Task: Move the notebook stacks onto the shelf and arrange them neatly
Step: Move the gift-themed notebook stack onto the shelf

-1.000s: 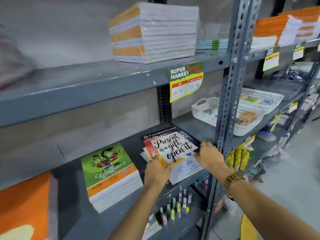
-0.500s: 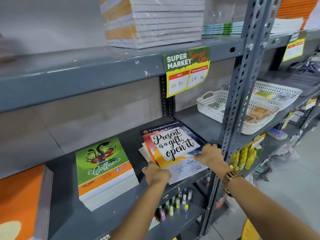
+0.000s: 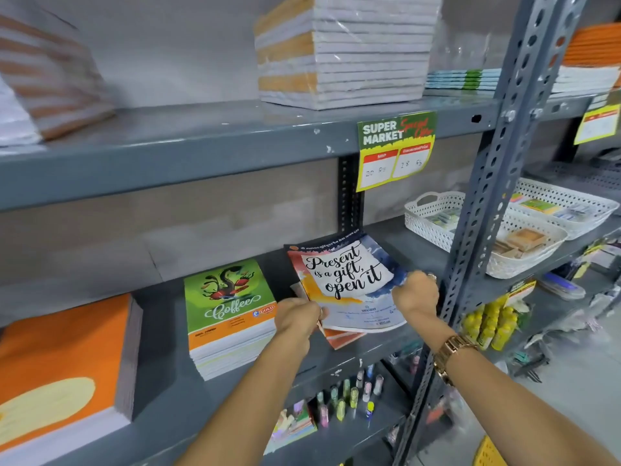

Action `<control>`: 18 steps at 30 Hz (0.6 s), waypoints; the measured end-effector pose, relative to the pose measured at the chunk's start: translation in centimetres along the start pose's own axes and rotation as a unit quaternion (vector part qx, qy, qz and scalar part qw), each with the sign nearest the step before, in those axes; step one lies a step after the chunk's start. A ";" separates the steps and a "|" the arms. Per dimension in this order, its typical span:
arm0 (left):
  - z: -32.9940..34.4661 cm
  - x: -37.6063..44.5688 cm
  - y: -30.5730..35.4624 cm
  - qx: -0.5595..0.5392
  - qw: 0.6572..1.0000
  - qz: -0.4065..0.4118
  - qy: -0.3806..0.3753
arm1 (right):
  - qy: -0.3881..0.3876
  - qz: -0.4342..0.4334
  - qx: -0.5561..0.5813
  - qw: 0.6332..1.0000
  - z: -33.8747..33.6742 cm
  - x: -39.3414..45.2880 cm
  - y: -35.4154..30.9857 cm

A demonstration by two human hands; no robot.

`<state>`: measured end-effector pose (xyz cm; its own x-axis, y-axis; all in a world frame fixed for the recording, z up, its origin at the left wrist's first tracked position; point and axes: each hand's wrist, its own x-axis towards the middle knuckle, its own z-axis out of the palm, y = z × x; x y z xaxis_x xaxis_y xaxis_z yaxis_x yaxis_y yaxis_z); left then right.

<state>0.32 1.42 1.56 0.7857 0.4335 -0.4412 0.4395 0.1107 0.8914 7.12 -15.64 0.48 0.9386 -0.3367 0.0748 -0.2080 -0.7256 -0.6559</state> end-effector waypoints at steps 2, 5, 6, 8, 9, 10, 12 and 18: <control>-1.7 -0.7 0.4 -0.020 1.000 0.022 0.004 | 0.007 -0.018 0.017 1.000 -0.2 -1.1 -1.6; -4.7 -1.6 1.5 -0.048 0.997 0.056 0.021 | 0.010 -0.045 0.036 0.998 -0.3 -3.2 -4.3; -6.1 -2.0 2.0 -0.053 0.996 0.068 0.025 | 0.011 -0.053 0.037 0.998 -0.3 -4.1 -5.5; -8.9 -2.4 2.6 -0.063 0.994 0.081 0.032 | 0.011 -0.060 0.048 0.997 0.0 -5.9 -7.7; -10.7 -2.7 2.7 -0.063 0.994 0.080 0.038 | 0.007 -0.066 0.055 0.996 0.4 -7.0 -9.1; -12.4 -2.9 2.9 -0.060 0.994 0.083 0.045 | 0.001 -0.069 0.061 0.996 0.7 -8.0 -10.3; -16.1 -3.0 2.7 -0.053 0.992 0.088 0.069 | -0.017 -0.088 0.064 0.994 1.8 -10.2 -12.8; -25.8 -3.2 1.5 -0.044 0.984 0.108 0.132 | -0.087 -0.093 0.092 0.988 5.3 -16.7 -18.8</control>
<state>-12.75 23.23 6.98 0.7112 0.6715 -0.2081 0.2263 0.0615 0.9721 -3.12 6.84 7.60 0.9923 -0.0877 0.0877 0.0117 -0.6381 -0.7699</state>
